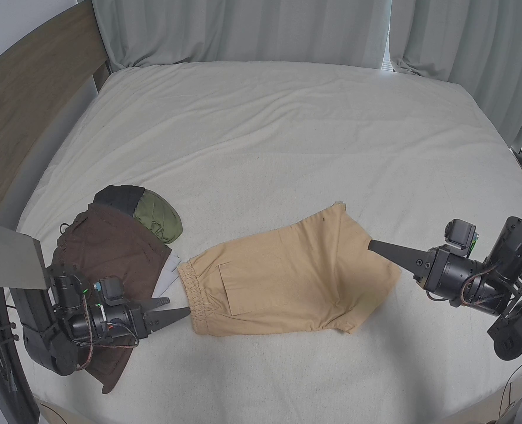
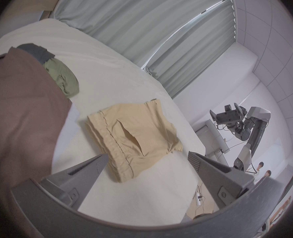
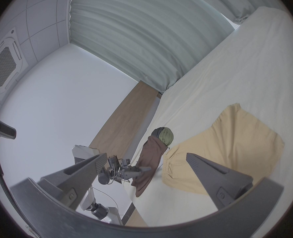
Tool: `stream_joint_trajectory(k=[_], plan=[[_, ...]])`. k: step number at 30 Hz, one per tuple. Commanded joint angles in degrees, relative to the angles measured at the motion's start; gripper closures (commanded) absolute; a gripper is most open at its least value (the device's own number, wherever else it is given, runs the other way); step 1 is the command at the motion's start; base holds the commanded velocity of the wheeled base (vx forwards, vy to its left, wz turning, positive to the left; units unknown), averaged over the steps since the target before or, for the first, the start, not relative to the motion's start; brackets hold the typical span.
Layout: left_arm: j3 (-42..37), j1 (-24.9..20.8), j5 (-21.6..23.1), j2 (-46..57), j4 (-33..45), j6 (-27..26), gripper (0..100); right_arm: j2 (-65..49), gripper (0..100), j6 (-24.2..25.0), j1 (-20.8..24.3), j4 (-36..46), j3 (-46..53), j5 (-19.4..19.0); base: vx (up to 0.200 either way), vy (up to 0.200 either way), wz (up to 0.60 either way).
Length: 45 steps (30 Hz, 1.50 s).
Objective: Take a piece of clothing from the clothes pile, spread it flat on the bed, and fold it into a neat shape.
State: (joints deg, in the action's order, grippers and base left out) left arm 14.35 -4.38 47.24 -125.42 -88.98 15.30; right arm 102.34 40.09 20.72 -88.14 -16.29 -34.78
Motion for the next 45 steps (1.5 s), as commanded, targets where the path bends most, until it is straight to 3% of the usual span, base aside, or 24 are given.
stream_joint_trajectory(k=[1, 13, 20, 24, 45], plan=[[-0.6, -2.2, -0.2, -3.1, -0.1, 0.0, 0, -0.3, 0, 0.1, -1.1, 0.0, -0.7, 0.1, 0.000, 0.000, 0.00], [0.2, -2.7, -4.5, -7.4, -0.1, 0.1, 0, -0.9, 0, 0.2, -3.1, 0.0, -1.8, 0.0, 0.000, 0.000, 0.00], [7.0, -4.5, -11.5, -13.7, -0.1, 0.3, 0, -0.9, 0, 0.2, -3.7, 0.0, -2.4, 0.0, 0.000, 0.000, 0.00], [9.4, -5.9, -13.0, -15.9, -0.1, 0.4, 0, -0.9, 0, 0.2, -3.7, 0.0, -2.4, 0.0, 0.000, 0.000, 0.00], [18.7, -12.2, -17.6, -18.0, -0.1, 15.8, 0, -0.7, 0, 0.2, -3.4, 0.0, -2.5, 0.2, 0.000, 0.000, 0.00]])
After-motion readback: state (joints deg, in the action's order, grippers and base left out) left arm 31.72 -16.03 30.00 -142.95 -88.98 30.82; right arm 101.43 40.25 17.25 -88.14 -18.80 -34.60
